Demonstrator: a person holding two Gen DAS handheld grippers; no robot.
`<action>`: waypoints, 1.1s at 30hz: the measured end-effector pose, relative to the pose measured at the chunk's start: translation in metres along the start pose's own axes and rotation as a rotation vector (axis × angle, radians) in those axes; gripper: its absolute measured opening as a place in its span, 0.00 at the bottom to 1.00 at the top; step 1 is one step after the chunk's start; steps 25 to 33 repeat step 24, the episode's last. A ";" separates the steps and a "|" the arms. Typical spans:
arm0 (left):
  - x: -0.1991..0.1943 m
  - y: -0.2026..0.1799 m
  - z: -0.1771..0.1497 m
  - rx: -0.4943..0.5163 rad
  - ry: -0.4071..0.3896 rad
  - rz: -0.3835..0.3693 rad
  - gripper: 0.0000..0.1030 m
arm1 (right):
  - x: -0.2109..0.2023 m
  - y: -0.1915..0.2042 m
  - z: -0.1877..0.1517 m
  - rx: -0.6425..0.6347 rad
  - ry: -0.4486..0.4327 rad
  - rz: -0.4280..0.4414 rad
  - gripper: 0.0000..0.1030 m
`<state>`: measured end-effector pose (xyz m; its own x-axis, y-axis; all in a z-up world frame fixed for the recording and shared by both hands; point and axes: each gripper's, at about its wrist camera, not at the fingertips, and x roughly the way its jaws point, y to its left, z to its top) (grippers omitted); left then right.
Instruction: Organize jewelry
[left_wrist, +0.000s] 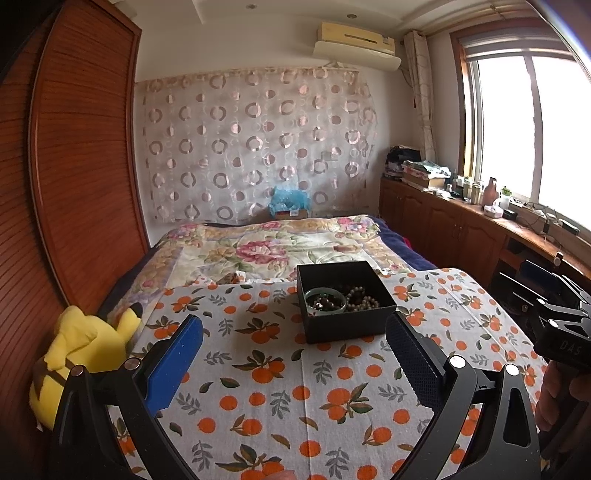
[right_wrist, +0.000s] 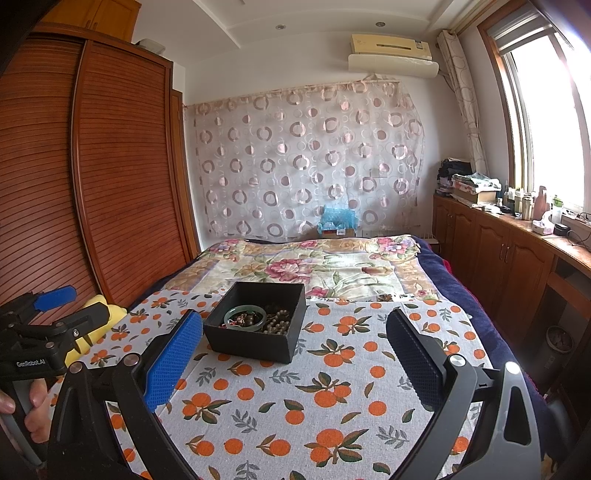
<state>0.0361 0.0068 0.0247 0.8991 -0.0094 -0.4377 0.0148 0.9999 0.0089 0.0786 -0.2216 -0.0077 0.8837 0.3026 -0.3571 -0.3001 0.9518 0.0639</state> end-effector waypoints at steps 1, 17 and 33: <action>0.000 -0.001 0.000 0.000 0.000 0.000 0.93 | 0.000 0.000 0.000 0.000 0.000 0.000 0.97; 0.000 -0.001 0.001 -0.001 -0.004 0.002 0.93 | 0.000 0.000 0.000 0.001 0.000 0.000 0.97; 0.002 -0.004 0.001 0.003 0.001 0.007 0.93 | 0.000 -0.001 -0.001 0.001 -0.001 0.000 0.97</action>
